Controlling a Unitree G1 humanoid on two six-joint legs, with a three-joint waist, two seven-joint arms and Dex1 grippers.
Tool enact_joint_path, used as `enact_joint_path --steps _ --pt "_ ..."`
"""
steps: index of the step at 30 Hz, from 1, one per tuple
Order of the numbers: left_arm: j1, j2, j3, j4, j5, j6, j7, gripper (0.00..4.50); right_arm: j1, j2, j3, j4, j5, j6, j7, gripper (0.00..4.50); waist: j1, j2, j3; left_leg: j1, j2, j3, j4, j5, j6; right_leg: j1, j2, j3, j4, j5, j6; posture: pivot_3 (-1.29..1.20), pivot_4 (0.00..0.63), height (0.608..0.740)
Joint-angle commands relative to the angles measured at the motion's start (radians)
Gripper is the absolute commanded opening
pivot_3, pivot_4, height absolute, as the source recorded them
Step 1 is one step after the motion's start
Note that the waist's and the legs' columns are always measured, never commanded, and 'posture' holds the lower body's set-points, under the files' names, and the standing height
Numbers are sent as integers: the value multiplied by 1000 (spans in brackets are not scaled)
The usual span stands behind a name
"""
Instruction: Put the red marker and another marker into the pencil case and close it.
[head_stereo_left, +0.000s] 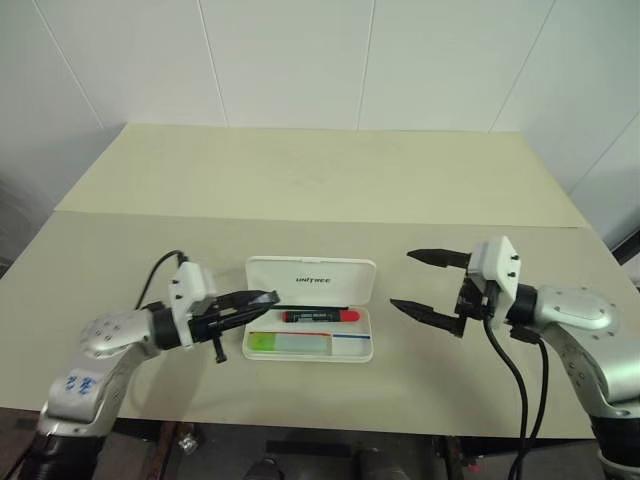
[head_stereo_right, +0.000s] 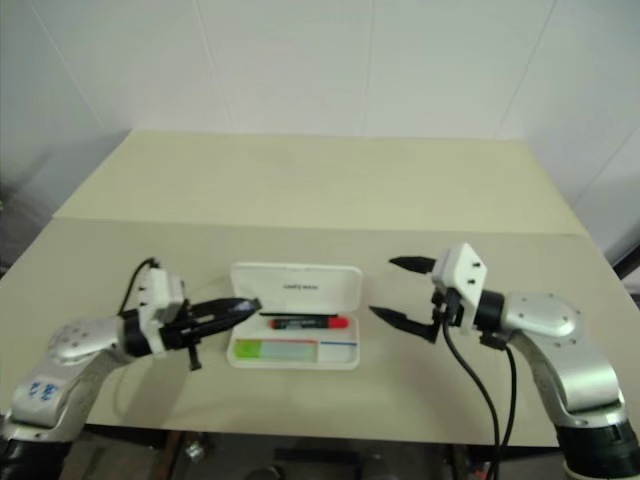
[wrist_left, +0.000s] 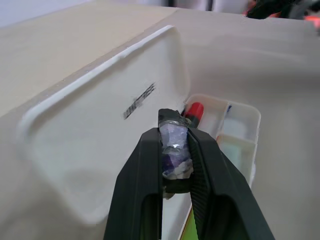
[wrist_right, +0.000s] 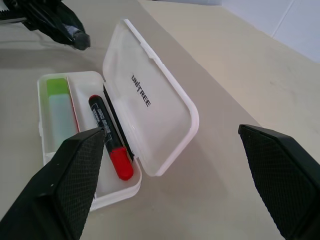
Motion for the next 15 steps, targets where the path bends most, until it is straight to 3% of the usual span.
enact_joint_path --steps 1,15 --pt "-62 -20 -57 43 22 -34 -56 391 37 -19 -67 -81 24 12 -35 4500 2 0 0 0 0 0 0 0 0 0 0 0 0 0 0 0 150 740" --pt "-292 -164 -250 181 100 -70 -164 391 276 -50 -212 -237 15 30 -101 4500 3 0 0 0 -1 0 3 0 1 1 0 1 1 1 2 0 150 740"
